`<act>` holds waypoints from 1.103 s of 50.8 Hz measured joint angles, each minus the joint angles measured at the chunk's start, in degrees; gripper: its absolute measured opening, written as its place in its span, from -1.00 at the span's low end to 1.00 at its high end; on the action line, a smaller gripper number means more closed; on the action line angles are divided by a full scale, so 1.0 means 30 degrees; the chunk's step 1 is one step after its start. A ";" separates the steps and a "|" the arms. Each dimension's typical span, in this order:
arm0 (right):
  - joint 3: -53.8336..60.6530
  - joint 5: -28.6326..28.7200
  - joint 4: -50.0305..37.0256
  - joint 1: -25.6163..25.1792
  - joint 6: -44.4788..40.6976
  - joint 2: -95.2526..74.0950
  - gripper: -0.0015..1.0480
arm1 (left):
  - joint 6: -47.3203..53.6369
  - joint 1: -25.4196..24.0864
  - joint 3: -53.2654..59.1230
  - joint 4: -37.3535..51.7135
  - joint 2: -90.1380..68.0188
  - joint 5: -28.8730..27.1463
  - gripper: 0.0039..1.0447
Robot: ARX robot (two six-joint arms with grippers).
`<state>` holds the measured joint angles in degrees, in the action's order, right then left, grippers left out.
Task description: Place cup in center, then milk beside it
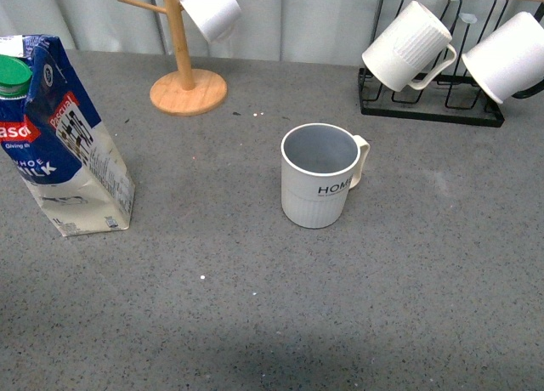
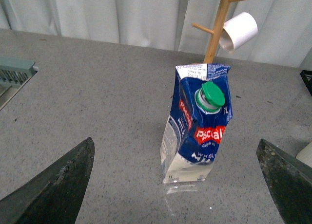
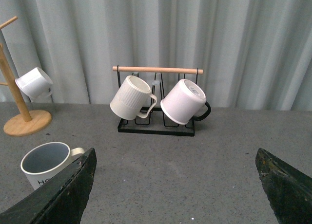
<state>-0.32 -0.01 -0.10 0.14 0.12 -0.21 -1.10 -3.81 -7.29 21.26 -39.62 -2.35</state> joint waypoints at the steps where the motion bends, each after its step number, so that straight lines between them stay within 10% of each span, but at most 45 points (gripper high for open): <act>1: 0.0000 0.0000 0.0000 0.0000 0.0000 0.0000 0.82 | 0.0015 0.0080 -0.0058 0.0284 -0.0313 -0.0051 0.88; 30: 0.0000 0.0000 0.0007 0.0000 0.0000 0.0000 0.82 | -0.0612 0.4575 -0.1974 0.5508 -0.9413 -0.0838 0.88; 56: 0.0000 0.0000 0.0000 0.0000 0.0000 0.0000 0.82 | -0.0874 0.4299 -0.2484 0.8080 -1.4076 -0.1253 0.88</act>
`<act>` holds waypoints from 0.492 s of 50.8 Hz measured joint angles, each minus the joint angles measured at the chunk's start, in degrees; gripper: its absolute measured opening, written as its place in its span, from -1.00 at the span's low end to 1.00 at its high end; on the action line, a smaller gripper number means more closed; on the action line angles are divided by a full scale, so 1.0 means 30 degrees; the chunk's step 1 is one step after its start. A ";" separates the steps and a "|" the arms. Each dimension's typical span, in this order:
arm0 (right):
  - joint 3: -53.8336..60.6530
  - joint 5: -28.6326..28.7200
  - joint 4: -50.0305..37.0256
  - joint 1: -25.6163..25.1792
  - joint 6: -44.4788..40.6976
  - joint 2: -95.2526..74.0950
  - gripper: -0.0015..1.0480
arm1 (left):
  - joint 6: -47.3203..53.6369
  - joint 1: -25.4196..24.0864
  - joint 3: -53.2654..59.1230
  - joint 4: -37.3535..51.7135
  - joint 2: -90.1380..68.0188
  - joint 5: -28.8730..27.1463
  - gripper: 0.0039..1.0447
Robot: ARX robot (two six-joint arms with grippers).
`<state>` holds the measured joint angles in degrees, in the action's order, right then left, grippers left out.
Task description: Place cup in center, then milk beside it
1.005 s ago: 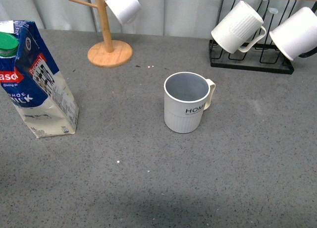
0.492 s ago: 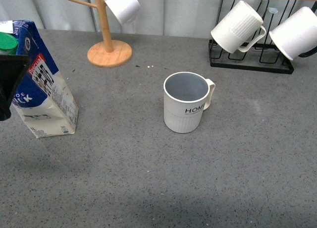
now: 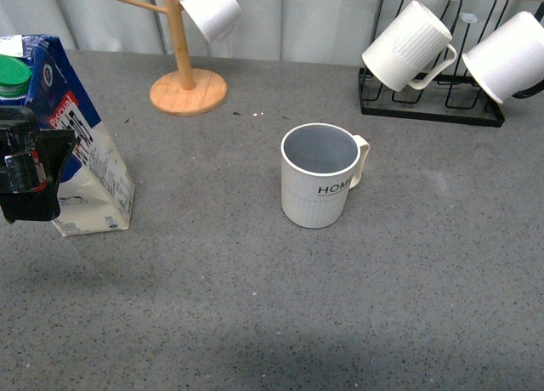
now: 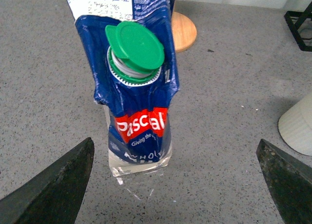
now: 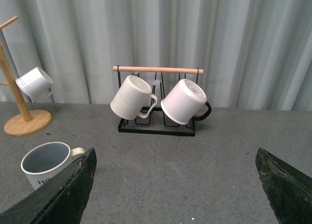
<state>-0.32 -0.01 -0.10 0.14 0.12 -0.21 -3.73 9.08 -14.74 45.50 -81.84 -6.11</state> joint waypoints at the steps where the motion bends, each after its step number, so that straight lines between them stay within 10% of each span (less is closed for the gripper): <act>1: 0.0000 0.0000 0.0007 0.0000 0.0000 0.0000 0.82 | -0.0015 -0.0015 -0.0029 0.0022 -0.0073 -0.0007 0.88; 25: 0.0000 0.0000 0.0000 0.0000 0.0000 0.0000 0.82 | -0.0991 -0.0678 -0.1151 0.1319 -0.3096 -0.0503 0.88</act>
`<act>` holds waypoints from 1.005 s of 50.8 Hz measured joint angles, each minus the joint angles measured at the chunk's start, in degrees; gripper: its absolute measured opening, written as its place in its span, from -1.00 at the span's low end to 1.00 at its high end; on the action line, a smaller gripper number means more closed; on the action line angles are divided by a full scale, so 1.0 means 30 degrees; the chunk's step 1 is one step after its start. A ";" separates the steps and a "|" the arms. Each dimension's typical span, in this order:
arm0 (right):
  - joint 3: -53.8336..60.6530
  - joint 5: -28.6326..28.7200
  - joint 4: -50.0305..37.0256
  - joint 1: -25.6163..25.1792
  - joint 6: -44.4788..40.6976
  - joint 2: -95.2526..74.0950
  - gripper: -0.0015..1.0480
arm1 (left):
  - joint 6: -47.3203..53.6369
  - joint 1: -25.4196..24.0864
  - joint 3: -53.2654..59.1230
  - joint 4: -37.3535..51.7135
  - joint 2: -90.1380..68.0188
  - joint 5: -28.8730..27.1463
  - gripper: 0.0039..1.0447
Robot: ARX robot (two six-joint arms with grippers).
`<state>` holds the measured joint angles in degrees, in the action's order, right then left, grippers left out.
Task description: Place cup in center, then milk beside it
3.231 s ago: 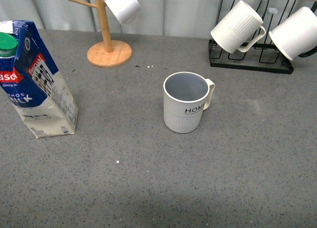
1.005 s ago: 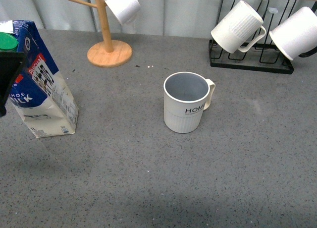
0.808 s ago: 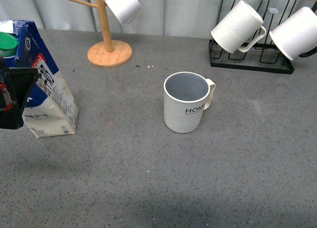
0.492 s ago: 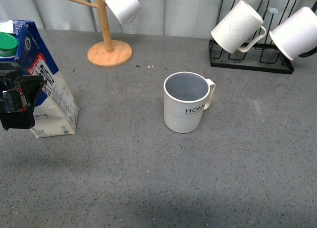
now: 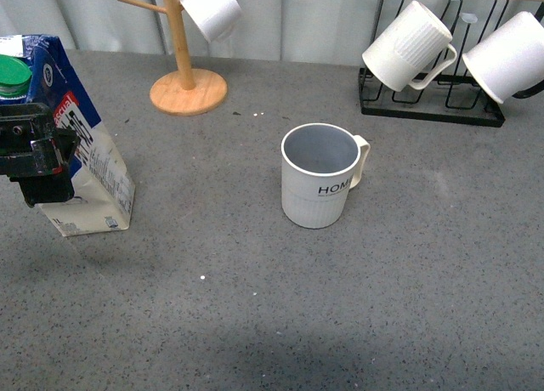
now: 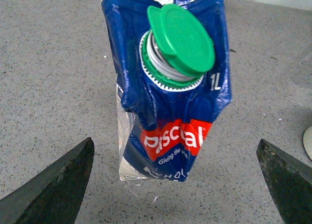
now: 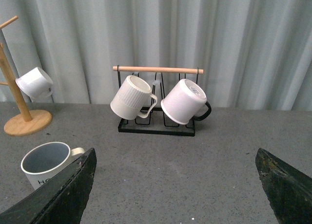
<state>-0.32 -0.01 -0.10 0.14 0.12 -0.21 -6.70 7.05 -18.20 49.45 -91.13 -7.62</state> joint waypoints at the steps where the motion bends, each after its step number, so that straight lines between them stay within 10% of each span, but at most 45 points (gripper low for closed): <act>1: 0.0000 0.0000 0.0000 0.0000 0.0000 0.0000 0.82 | 0.0000 -0.0015 -0.0015 0.0029 -0.0044 0.0000 0.88; 14: 0.0000 0.0000 0.0000 0.0000 0.0000 0.0000 0.82 | -0.0160 -0.0313 -0.0576 0.0262 -0.0823 -0.0087 0.87; 40: 0.0000 0.0000 0.0007 0.0000 0.0000 0.0000 0.82 | -0.0386 -0.0415 -0.0903 0.0270 -0.1064 -0.0095 -0.87; 51: 0.0000 0.0000 0.0000 0.0000 0.0000 0.0000 0.82 | -0.0714 0.0947 -0.1049 0.0007 -0.0051 -0.0568 -0.93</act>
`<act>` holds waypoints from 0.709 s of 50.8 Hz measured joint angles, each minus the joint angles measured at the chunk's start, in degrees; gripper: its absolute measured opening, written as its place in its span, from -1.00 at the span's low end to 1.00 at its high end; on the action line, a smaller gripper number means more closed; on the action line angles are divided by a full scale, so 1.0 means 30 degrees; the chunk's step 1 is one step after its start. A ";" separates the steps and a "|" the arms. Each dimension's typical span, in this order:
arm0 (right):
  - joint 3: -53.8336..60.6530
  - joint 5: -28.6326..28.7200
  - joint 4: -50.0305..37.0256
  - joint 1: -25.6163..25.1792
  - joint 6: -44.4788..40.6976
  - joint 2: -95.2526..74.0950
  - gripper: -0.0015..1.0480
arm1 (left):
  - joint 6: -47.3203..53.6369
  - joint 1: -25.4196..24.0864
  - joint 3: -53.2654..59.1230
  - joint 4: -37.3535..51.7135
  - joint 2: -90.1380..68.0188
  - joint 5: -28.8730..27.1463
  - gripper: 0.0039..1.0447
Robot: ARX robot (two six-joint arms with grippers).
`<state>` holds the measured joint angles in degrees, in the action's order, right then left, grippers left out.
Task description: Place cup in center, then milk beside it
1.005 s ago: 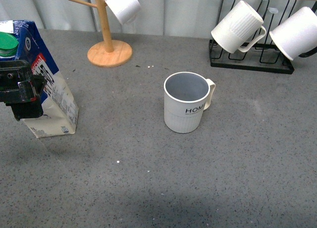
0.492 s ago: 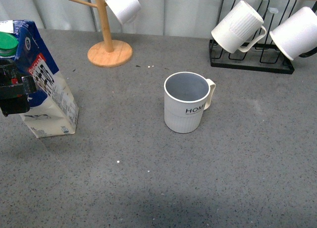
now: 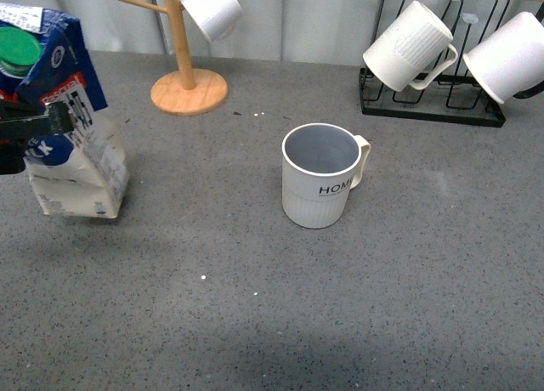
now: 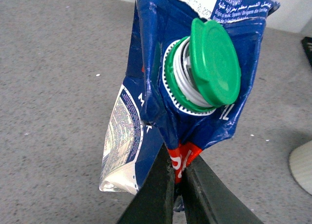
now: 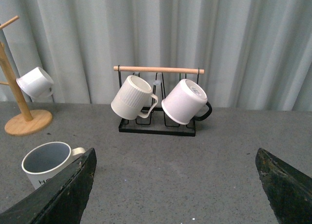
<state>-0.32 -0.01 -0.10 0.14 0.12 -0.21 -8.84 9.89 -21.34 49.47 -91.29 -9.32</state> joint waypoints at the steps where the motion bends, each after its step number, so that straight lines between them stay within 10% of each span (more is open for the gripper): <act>1: 0.0000 0.0000 0.0007 0.0000 0.0000 0.0000 0.82 | -0.0015 0.0117 -0.0029 -0.0007 0.0015 -0.0007 -0.93; 36: 0.0000 0.0000 0.0007 0.0000 0.0007 0.0000 0.82 | -0.4371 0.7023 -0.3002 -0.0321 -0.2914 -0.3643 -0.93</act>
<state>-0.32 -0.01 -0.08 0.14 0.14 -0.21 -21.96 30.96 -30.35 48.51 -100.03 -20.25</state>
